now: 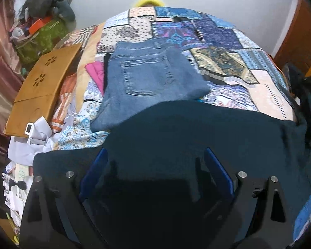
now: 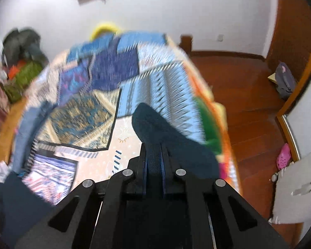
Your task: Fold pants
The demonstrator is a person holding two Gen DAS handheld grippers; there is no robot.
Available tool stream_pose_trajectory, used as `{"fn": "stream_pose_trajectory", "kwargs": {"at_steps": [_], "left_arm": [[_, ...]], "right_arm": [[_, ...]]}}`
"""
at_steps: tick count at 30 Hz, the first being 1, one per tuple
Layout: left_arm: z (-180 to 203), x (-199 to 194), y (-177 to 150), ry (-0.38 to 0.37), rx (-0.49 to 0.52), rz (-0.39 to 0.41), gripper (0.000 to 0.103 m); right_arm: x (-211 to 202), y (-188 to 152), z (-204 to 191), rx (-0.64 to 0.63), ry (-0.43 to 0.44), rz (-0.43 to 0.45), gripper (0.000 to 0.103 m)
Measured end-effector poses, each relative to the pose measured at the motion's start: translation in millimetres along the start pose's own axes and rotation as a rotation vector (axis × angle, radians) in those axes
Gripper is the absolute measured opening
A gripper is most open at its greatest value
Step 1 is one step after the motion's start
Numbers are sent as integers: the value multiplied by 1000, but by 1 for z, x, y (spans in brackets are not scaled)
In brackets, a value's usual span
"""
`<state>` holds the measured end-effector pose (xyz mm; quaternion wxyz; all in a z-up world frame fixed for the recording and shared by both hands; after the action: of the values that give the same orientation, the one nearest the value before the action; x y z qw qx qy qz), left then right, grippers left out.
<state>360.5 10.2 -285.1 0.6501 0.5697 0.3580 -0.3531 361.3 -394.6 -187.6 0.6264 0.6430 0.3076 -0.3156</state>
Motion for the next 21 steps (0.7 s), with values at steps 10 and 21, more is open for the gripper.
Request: {"fn": "stream_pose_trajectory", "kwargs": {"at_steps": [10,21], "left_arm": [[66,-36,-33,-74,76,15,95],[58,-58,-52,-17,77,52,95]], "right_arm": [[-105,-53,53,140,23,160,9],[-87,-180,78,287,-5,8,12]]}}
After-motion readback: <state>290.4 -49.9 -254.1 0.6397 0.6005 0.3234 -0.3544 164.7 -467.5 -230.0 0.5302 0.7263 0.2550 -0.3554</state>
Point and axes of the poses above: each gripper's, at about its wrist camera, not at the fingertips, and x roughly the way its jaws point, z to its right, y to its top, the point moved 8 cm from there along x, roughly the way its jaws point, and after that the axes turned 11 degrees about -x, right-handed, at the moved point
